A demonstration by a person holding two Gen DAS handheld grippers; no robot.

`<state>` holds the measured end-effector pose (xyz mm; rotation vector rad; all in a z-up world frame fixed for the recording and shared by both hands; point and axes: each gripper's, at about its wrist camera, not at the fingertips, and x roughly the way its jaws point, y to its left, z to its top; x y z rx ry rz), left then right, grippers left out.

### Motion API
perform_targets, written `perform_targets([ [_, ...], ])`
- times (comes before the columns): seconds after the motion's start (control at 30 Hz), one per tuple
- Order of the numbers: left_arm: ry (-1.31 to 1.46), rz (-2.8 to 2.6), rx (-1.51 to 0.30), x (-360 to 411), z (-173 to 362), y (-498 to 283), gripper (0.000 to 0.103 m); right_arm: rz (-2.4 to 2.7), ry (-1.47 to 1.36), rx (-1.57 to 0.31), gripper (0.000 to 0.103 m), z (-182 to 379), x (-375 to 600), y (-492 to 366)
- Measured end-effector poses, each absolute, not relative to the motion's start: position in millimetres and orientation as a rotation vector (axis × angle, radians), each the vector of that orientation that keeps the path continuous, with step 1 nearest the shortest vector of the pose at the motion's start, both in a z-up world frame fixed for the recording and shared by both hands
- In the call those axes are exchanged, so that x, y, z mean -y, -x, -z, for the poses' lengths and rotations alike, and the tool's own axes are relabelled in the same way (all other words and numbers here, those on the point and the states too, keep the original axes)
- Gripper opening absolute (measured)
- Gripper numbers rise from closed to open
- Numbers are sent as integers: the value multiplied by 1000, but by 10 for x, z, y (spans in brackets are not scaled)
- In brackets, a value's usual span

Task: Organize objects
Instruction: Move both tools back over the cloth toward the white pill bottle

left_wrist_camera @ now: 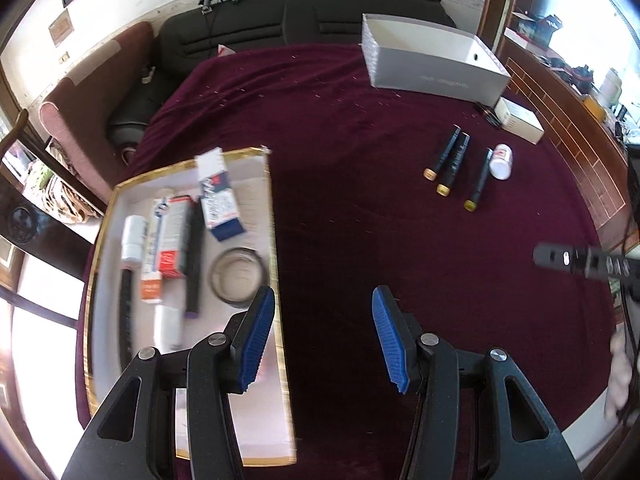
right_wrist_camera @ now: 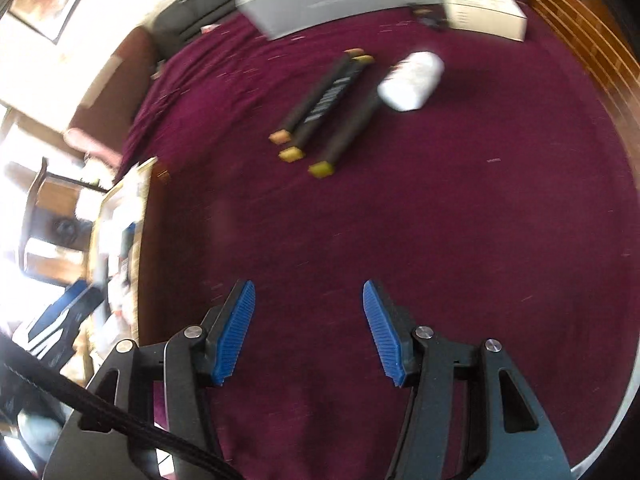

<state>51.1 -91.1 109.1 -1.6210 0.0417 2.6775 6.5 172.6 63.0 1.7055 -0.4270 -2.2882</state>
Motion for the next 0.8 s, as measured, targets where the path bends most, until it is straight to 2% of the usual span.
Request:
perform_targets([
  [0.3, 1692, -2692, 4, 818, -986, -589, 45, 2385, -1750, 424, 55, -599, -2237, 515],
  [0.8, 1699, -2721, 85, 942, -956, -794, 45, 2432, -1883, 544, 55, -291, -2090, 1508],
])
